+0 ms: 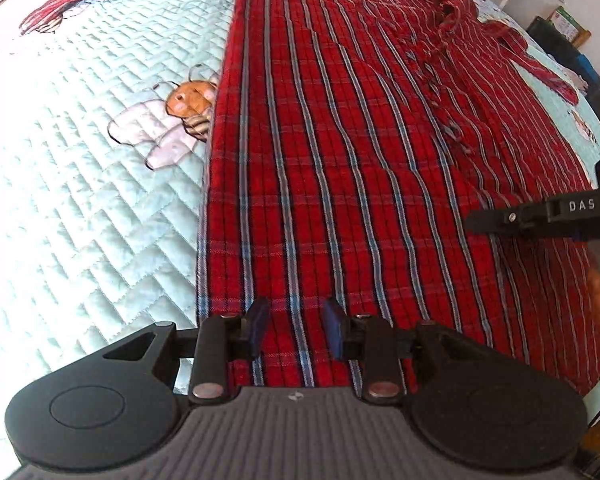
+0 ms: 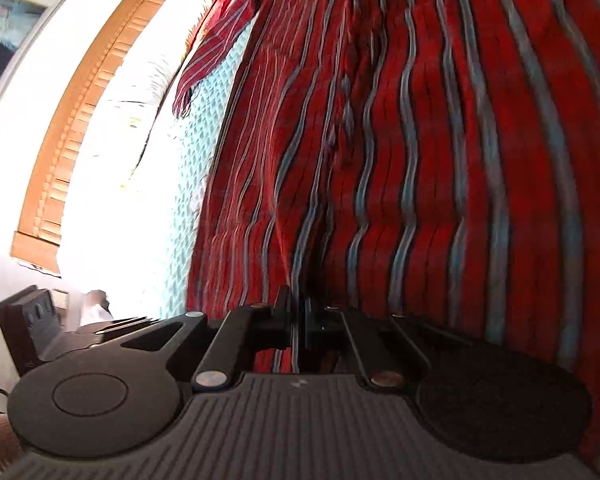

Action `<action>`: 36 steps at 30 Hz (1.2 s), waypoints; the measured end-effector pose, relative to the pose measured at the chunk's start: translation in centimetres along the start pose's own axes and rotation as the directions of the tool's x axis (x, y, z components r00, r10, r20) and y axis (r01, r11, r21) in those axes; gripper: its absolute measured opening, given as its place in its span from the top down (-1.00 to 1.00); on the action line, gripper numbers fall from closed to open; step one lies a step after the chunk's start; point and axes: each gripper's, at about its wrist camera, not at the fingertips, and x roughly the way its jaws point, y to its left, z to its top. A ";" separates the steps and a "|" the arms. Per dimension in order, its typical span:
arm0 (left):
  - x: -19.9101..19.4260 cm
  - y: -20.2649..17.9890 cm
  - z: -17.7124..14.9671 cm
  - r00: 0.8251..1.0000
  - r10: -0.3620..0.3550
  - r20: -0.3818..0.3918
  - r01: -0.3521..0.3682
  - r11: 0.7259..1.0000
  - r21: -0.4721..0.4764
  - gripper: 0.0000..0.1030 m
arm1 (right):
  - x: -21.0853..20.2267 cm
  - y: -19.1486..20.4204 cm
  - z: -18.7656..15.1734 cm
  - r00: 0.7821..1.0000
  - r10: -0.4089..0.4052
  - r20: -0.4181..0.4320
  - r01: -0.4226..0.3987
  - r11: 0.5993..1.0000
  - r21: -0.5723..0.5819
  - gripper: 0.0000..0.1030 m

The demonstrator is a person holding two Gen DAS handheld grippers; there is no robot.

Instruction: Fold clothes

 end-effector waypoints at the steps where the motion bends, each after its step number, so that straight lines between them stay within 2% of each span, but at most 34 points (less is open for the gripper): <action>1: -0.4 0.0 0.5 1.000 -0.012 0.025 0.012 1.000 -0.014 0.38 | -0.5 0.1 0.5 1.000 -0.008 0.017 0.008 1.000 -0.003 0.74; 3: -1.1 0.0 1.8 0.996 -0.040 0.082 0.042 0.999 -0.032 0.36 | -1.2 0.4 2.0 0.997 -0.032 0.074 0.032 0.999 -0.008 0.49; 8: 1.6 0.4 5.5 0.984 -0.078 0.160 0.090 0.994 -0.068 0.31 | -1.3 -0.3 7.4 0.972 -0.080 0.219 0.082 0.997 0.001 0.40; 12: 3.8 1.0 6.9 0.978 -0.073 0.195 0.094 0.990 -0.103 0.31 | 0.5 -0.9 11.3 0.954 -0.036 0.297 0.037 0.999 0.004 0.36; 16: 4.3 1.0 7.1 0.976 -0.057 0.211 0.082 0.991 -0.110 0.31 | 3.3 -1.7 13.9 0.954 -0.027 0.300 0.031 0.999 -0.011 0.30; 18: 4.3 1.0 7.0 0.975 -0.050 0.216 0.076 0.991 -0.112 0.31 | 4.9 -2.4 16.1 0.957 -0.056 0.283 0.067 0.997 -0.027 0.29; 22: 4.0 1.1 6.6 0.975 -0.042 0.217 0.067 0.992 -0.108 0.31 | 5.9 -2.8 16.7 0.965 -0.061 0.255 0.077 0.996 -0.055 0.29; 23: 4.3 1.2 6.7 0.976 -0.040 0.215 0.065 0.992 -0.110 0.31 | 6.0 -2.8 16.6 0.967 -0.068 0.247 0.087 0.994 -0.067 0.30; 24: 4.5 1.3 6.8 0.977 -0.038 0.212 0.063 0.992 -0.112 0.30 | 6.3 -2.6 16.6 0.967 -0.077 0.243 0.099 0.992 -0.079 0.44; 25: 4.8 1.4 6.9 0.977 -0.036 0.209 0.061 0.992 -0.114 0.30 | 6.6 -2.4 16.7 0.968 -0.077 0.237 0.101 0.991 -0.091 0.61; 26: 4.9 1.4 6.8 0.977 -0.036 0.209 0.061 0.991 -0.116 0.30 | 6.9 -2.4 16.8 0.972 -0.065 0.227 0.090 0.991 -0.101 0.91; 28: 5.0 1.5 6.6 0.976 -0.034 0.213 0.059 0.992 -0.112 0.30 | 6.9 -2.4 16.6 0.969 -0.077 0.234 0.107 0.987 -0.118 0.92; 31: 5.0 1.6 6.2 0.976 -0.024 0.216 0.047 0.993 -0.106 0.30 | 5.9 -2.6 15.9 0.952 -0.132 0.275 0.163 0.983 -0.089 0.93; 36: 5.1 1.5 5.8 0.976 0.002 0.218 0.011 0.998 -0.056 0.30 | 6.4 -3.6 16.1 0.952 -0.127 0.278 0.145 0.988 -0.046 0.93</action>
